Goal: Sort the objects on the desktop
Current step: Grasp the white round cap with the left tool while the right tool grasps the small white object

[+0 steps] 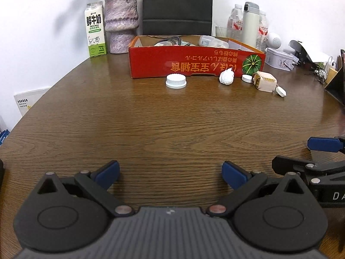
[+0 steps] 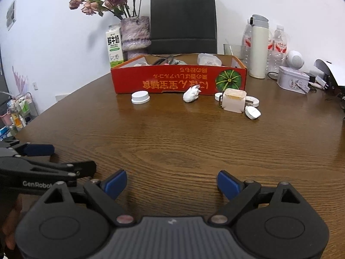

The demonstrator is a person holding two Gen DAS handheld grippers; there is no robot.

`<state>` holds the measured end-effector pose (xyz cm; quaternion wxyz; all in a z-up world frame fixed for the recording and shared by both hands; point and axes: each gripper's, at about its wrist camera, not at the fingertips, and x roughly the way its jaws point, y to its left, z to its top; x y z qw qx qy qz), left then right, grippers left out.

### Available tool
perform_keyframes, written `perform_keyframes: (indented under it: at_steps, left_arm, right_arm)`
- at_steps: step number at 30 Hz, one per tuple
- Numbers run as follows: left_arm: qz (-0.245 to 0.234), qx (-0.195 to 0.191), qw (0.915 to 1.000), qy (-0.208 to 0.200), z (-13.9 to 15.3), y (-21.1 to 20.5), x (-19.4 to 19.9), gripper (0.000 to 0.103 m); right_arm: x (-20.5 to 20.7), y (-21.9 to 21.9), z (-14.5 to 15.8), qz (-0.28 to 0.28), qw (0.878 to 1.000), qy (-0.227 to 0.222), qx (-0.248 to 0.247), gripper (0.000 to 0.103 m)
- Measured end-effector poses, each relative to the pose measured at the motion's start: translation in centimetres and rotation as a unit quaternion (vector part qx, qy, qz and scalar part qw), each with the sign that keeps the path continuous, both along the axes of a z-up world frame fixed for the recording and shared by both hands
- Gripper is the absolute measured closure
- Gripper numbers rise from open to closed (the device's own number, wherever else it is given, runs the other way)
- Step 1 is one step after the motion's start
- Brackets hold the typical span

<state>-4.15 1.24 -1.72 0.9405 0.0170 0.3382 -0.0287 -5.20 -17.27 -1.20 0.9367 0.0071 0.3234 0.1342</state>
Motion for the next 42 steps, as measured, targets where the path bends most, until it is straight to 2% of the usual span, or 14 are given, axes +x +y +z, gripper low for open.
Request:
perform_keyframes:
  at_steps: [3,6,12,13,16,20,21,22,23,24,30,36,40,42]
  left_arm:
    - [0.005,-0.008,0.9999,-0.004,0.5,0.3,0.2,0.000]
    - [-0.014,-0.050,0.9982,-0.029,2.1,1.4,1.7,0.000]
    - [-0.027,-0.036,0.9978,-0.048,2.9,1.2,10.3,0.002]
    - [-0.033,-0.039,0.9976,-0.046,2.9,1.1,11.7,0.002]
    - [-0.042,-0.031,0.9981,-0.031,2.8,0.1,15.8,0.005]
    - [-0.043,-0.021,0.9987,-0.015,1.4,-0.9,18.7,0.025]
    - [-0.048,-0.034,0.9983,-0.003,0.9,-0.7,19.3,0.028]
    - [-0.047,-0.044,0.9979,-0.001,0.5,-0.4,19.2,0.036]
    - [-0.044,-0.040,0.9982,-0.008,0.5,-0.3,18.9,0.055]
    - [-0.041,-0.022,0.9988,-0.012,0.5,-0.3,18.7,0.064]
    - [-0.023,-0.033,0.9991,-0.015,0.8,0.2,15.8,0.064]
    - [0.000,-0.062,0.9975,-0.034,2.1,0.1,6.2,0.064]
    - [0.006,-0.034,0.9984,-0.045,2.0,-0.2,1.0,0.064]
    - [0.018,-0.042,0.9981,-0.043,2.1,0.1,-0.6,0.064]
  right_arm:
    - [0.3,-0.6,0.3,0.002,1.000,0.007,0.014,0.012]
    - [2.1,-2.4,1.5,-0.002,1.000,-0.003,0.023,0.012]
    - [9.6,-5.4,2.6,-0.068,0.996,-0.025,-0.054,0.017]
    - [11.0,-5.8,2.4,-0.070,0.995,-0.020,-0.062,0.020]
    - [14.3,-6.7,1.5,-0.074,0.994,-0.004,-0.086,0.039]
    - [16.8,-8.0,0.3,-0.065,0.994,0.014,-0.084,0.048]
    - [17.0,-8.3,0.2,-0.060,0.995,0.017,-0.073,0.057]
    - [17.1,-8.7,0.2,-0.055,0.996,0.022,-0.060,0.063]
    - [17.0,-8.9,0.3,-0.050,0.997,0.026,-0.051,0.075]
    - [16.8,-8.8,0.3,-0.046,0.997,0.027,-0.055,0.075]
    - [12.7,-6.7,0.4,-0.027,0.998,0.011,-0.058,0.076]
    - [4.6,-3.8,1.4,0.015,1.000,-0.006,-0.023,0.075]
    - [0.9,-1.6,1.5,0.029,0.999,-0.021,-0.030,0.075]
    - [-0.6,-0.5,1.5,0.042,0.998,-0.026,-0.028,0.075]
